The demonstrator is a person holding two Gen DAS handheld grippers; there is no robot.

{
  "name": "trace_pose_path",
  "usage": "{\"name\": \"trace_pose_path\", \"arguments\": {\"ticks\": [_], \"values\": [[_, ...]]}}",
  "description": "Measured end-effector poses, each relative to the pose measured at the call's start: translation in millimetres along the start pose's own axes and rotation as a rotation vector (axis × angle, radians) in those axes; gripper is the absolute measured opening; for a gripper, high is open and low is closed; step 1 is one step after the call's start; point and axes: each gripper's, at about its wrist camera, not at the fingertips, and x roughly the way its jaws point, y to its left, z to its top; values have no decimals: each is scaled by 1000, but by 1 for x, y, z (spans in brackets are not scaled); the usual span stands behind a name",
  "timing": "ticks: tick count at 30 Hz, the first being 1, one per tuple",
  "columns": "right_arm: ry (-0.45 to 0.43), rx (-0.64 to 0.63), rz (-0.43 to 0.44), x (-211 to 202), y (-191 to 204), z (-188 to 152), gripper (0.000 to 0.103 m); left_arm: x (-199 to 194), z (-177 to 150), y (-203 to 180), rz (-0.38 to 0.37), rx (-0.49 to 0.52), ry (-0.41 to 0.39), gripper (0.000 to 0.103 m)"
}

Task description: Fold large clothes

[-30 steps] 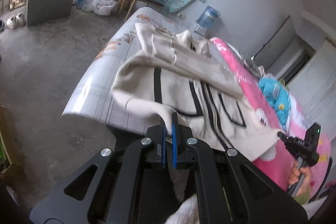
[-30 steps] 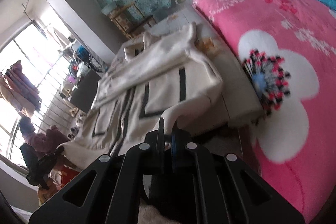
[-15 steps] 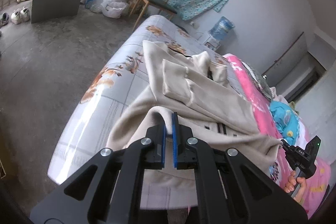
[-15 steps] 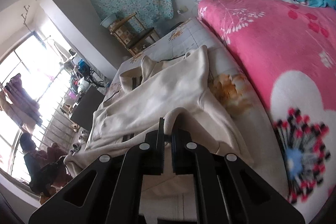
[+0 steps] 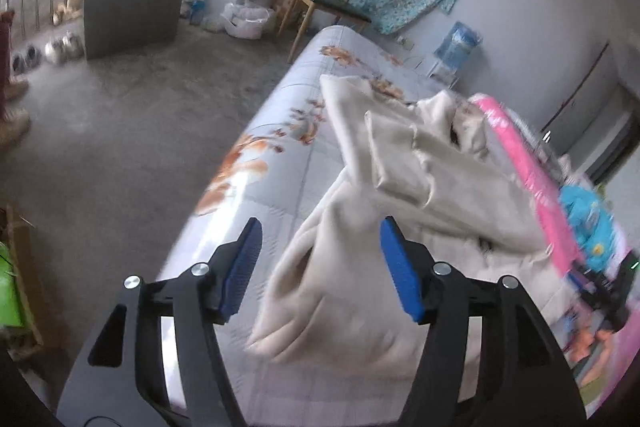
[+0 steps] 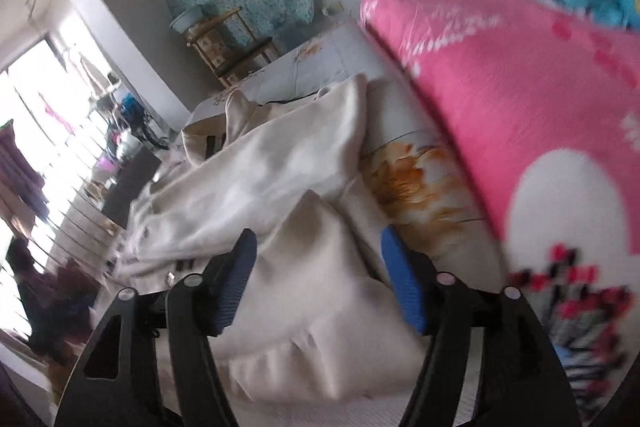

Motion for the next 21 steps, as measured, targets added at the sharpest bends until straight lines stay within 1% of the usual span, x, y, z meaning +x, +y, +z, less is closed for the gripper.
{"name": "trace_pose_path", "arguments": {"ticks": [1,3,4,5,6,8,9,10,11,12,13,14,15,16,17,19,21], "values": [[4,-28,-39,-5,-1,-5,67,-3,-6,-1,37,27,15,59],[29,-55,-85,-3,-4,-10,67,-1,-16,-2,120,66,47,59],[52,-71,-111,0,-6,-15,67,2,-24,-3,197,97,69,60],[69,-84,-135,4,-7,-19,67,6,-29,-4,241,120,83,61],[81,-106,-163,7,-7,-23,67,8,-35,-7,267,137,89,61],[64,-178,-205,9,1,-29,67,6,-38,-12,294,151,62,58],[61,-204,-227,11,4,-30,64,5,-39,-15,303,164,54,52],[57,-229,-245,14,7,-31,59,5,-40,-19,307,181,44,48],[59,-245,-244,17,9,-32,50,5,-41,-22,306,188,39,38],[65,-253,-246,19,11,-34,43,7,-43,-27,297,200,36,24],[64,-268,-266,22,13,-35,38,8,-44,-32,288,214,33,16],[64,-280,-272,23,15,-36,23,8,-45,-39,305,242,24,14],[63,-277,-260,21,16,-36,17,8,-46,-46,334,279,13,12],[61,-256,-235,17,16,-35,16,8,-45,-50,344,300,7,12],[50,-246,-227,11,16,-34,15,3,-45,-53,347,312,0,11],[18,-230,-207,-6,17,-33,15,-11,-43,-53,327,305,-2,11],[14,-219,-189,-19,19,-36,14,-24,-42,-50,306,291,10,10]]}}
